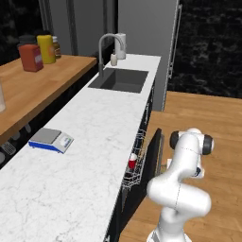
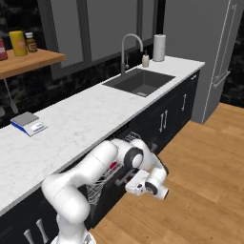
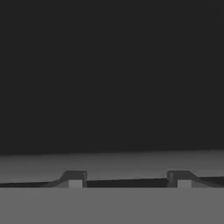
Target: Pick up the cup and bowl from the counter, place them in the dishwasher, and close the dishwasher door.
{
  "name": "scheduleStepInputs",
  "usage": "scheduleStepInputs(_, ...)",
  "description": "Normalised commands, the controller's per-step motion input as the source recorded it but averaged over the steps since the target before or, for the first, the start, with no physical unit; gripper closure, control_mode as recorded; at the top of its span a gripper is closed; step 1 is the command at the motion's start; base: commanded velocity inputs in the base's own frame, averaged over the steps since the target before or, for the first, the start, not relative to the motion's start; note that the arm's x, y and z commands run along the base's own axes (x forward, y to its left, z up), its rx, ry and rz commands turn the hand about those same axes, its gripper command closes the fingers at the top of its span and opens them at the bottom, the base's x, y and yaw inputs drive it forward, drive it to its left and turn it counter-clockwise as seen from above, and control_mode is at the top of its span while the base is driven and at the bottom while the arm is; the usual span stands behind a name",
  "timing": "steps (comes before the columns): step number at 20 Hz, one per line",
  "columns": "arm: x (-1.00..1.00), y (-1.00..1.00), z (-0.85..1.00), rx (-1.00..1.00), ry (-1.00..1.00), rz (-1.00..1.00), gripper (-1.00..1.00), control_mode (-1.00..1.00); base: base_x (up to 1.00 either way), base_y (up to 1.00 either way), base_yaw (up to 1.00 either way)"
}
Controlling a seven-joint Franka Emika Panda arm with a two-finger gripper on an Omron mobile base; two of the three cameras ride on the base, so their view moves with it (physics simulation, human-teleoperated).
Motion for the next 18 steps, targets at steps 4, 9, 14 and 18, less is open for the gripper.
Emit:
scheduleStepInputs(4,0.49,1.00,-0.17,-0.18,0.04,0.00,-1.00,-1.00,0.00,0.00,0.00)
scheduleStepInputs(9,0.58,1.00,-0.35,-0.15,0.11,0.00,-1.00,-1.00,0.00,0.00,0.00)
scheduleStepInputs(14,0.71,1.00,-0.65,-0.05,0.23,0.00,-1.00,-1.00,0.00,0.00,0.00)
scheduleStepInputs(18,0.69,1.00,-0.94,0.00,0.30,0.00,-1.00,-1.00,0.00,0.00,0.00)
